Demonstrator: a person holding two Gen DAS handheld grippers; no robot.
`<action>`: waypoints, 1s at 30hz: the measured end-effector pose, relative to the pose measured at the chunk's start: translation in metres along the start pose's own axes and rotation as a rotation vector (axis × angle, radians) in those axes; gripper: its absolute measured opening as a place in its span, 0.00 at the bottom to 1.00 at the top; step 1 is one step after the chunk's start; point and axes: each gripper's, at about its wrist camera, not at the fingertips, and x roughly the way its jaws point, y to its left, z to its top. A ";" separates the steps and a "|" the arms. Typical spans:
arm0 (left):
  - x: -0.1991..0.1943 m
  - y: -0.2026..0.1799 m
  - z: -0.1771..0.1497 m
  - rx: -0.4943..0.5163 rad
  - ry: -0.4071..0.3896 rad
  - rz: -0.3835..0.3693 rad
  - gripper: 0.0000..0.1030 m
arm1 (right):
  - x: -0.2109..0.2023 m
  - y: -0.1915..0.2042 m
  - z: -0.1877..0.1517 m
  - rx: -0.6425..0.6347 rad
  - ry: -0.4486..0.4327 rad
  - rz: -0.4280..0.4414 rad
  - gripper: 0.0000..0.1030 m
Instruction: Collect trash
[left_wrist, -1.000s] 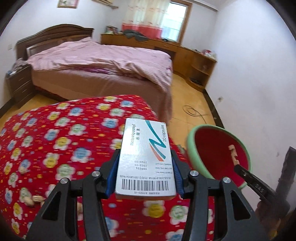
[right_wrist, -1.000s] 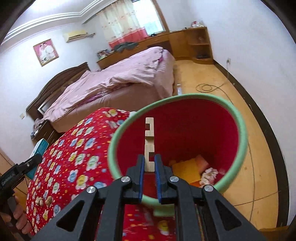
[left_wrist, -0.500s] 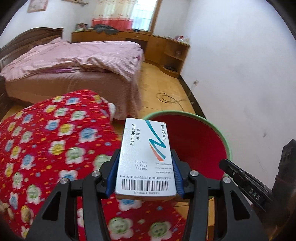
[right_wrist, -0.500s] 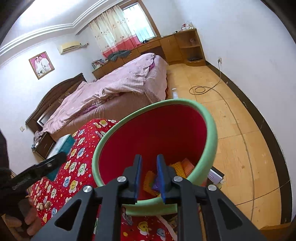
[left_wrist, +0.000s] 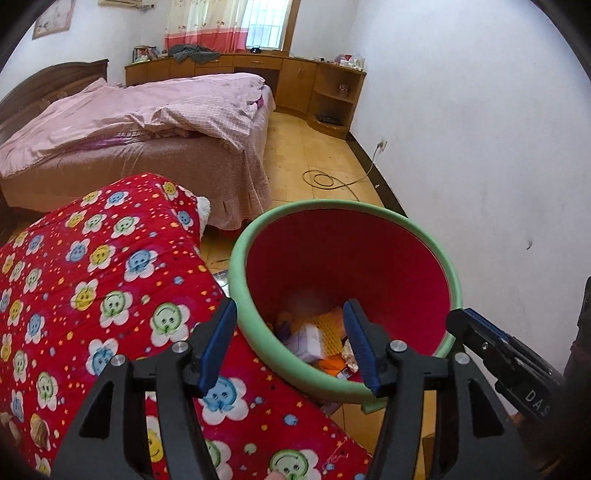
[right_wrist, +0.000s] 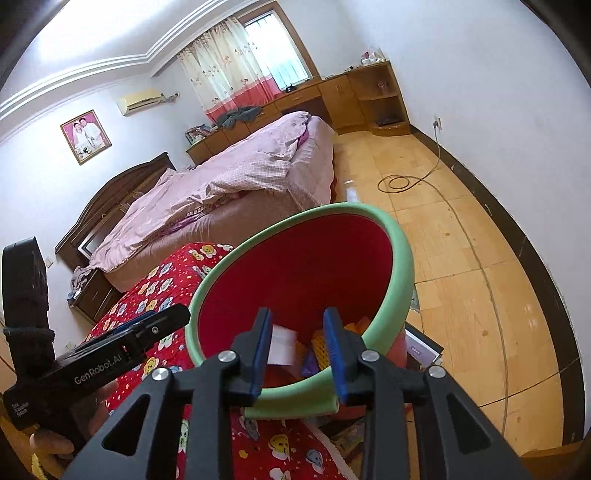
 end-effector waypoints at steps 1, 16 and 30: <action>-0.004 0.002 -0.002 -0.012 -0.001 0.002 0.58 | -0.002 0.003 -0.001 -0.007 -0.001 0.003 0.36; -0.073 0.047 -0.037 -0.109 -0.045 0.152 0.58 | -0.028 0.050 -0.020 -0.095 -0.003 0.067 0.74; -0.143 0.090 -0.075 -0.193 -0.118 0.346 0.58 | -0.051 0.112 -0.054 -0.208 0.003 0.139 0.84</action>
